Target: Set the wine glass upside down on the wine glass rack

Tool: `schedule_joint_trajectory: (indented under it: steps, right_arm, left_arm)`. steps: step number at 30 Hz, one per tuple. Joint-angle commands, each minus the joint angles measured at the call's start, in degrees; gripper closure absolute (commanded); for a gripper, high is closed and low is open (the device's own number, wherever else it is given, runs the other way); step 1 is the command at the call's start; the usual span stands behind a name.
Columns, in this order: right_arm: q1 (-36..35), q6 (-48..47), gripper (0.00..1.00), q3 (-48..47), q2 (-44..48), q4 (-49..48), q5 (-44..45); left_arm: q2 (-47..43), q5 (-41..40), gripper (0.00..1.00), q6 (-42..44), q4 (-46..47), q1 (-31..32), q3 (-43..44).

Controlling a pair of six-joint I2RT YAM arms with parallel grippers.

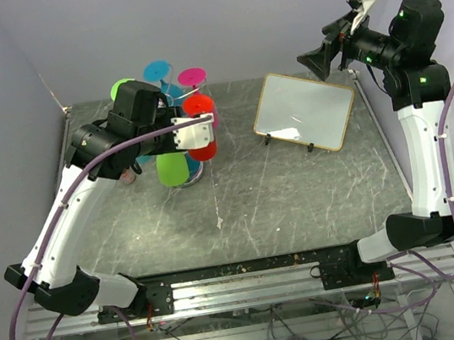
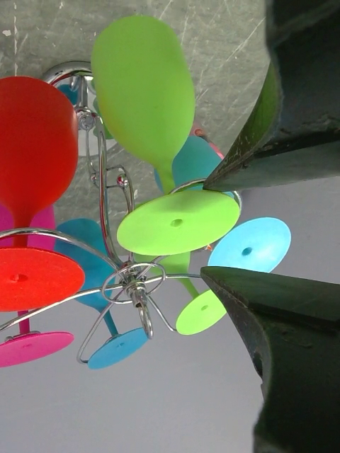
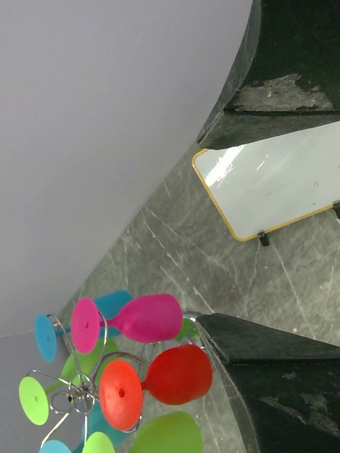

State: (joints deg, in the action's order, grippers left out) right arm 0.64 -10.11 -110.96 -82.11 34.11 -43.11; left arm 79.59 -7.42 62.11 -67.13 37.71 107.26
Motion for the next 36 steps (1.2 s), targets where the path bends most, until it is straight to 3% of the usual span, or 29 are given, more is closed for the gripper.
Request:
schedule_joint_trajectory:
  steps: [1, 14, 23, 24, 30, 36]
  right_arm:
    - [0.43, 0.37, 0.00, 0.35, 0.64, -1.13, -0.57]
    - [0.89, -1.14, 0.00, 0.87, 1.08, -0.89, 1.24]
    - [1.00, -4.79, 0.00, 1.18, 0.90, 0.11, 4.56]
    - [0.98, -6.11, 0.00, 1.12, 0.94, 0.62, 5.33]
    - [0.97, -18.78, 0.00, 0.65, 0.22, 6.43, 16.39]
    - [1.02, -31.10, 0.00, 5.04, 1.60, 11.69, 29.93]
  left_arm:
    - [-1.36, 0.73, 0.43, -0.98, -1.74, -0.02, 1.46]
    - [-2.44, 6.15, 0.36, -1.72, -6.85, -0.02, 2.47]
    - [-3.67, 6.08, 0.01, -3.77, -11.26, -0.01, 2.79]
    - [-3.92, 5.30, 0.00, -4.29, -11.33, -0.01, 2.73]
    - [-6.40, -0.34, 0.01, -9.08, -10.89, -0.98, 2.59]
    - [-10.58, -7.56, 0.01, -12.39, -6.82, -6.74, -1.10]
